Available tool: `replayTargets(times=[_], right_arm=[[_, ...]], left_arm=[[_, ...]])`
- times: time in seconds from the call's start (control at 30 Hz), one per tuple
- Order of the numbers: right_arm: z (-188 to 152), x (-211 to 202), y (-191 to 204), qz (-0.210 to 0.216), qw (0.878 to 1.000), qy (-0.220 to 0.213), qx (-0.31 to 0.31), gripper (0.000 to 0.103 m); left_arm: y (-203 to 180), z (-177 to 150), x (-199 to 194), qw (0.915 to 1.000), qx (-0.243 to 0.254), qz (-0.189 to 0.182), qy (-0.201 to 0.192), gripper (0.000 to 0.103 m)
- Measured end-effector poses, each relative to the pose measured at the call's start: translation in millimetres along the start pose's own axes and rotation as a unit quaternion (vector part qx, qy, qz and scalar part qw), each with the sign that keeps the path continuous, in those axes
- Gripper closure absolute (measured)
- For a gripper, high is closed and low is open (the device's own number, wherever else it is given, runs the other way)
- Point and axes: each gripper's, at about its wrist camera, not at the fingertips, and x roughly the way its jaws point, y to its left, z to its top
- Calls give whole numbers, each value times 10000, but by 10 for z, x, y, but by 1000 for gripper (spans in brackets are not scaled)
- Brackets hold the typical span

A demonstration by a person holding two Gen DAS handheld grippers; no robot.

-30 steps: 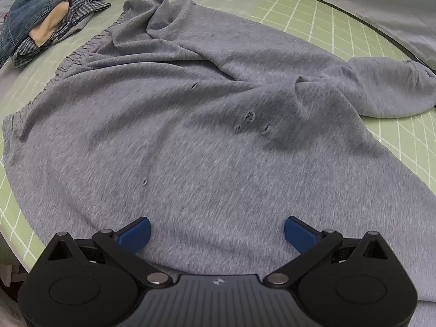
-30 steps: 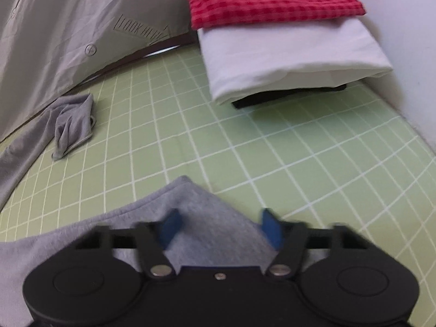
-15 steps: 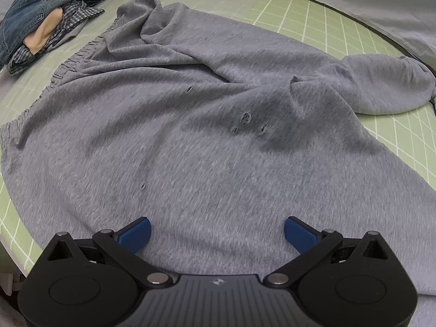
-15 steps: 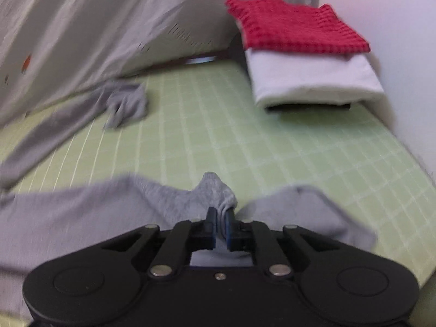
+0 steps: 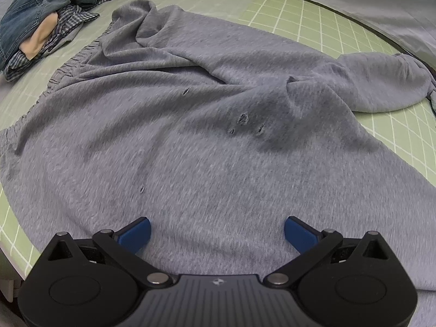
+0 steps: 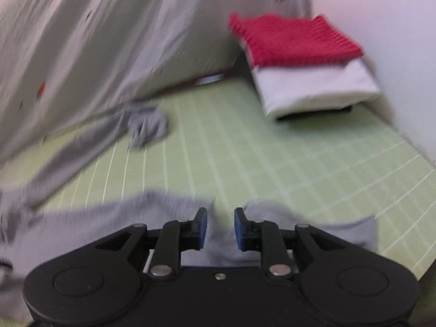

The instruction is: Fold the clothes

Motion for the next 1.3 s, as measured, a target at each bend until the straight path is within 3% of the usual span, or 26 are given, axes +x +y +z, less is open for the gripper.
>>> replayTargets(times=[0.17,0.37,0.53,0.7,0.97,1.03,1.2,1.3], right_arm=[[139,204,-130,-444,9988,147,-135,80],[57,433,-9,-161,9963,605,-585,67],[-126,419,42,-352,9945,756,-638,83],[-326,212,-115,-703,9953,660,113,91],[-302,141,36,-959,9935,394,-474,89],[-296,123,74,-1023,9923,327,-621,80],[-279,79,170,-1155,9882,154,-991,74],[-243,90,230,-720,9910,100,-1126,76]], left_arm=[[2,1,-1,10000,28,-12,-10,0],[7,-13,-6,10000,30,-14,-45,0],[7,-23,-10,10000,26,-12,-66,0],[13,-35,-15,9999,21,-11,-105,0],[7,-29,-16,10000,4,-3,-96,0],[7,-28,-18,10000,-3,0,-90,0],[11,-36,-21,9999,-27,8,-97,0],[13,-39,-21,9999,-32,10,-101,0]])
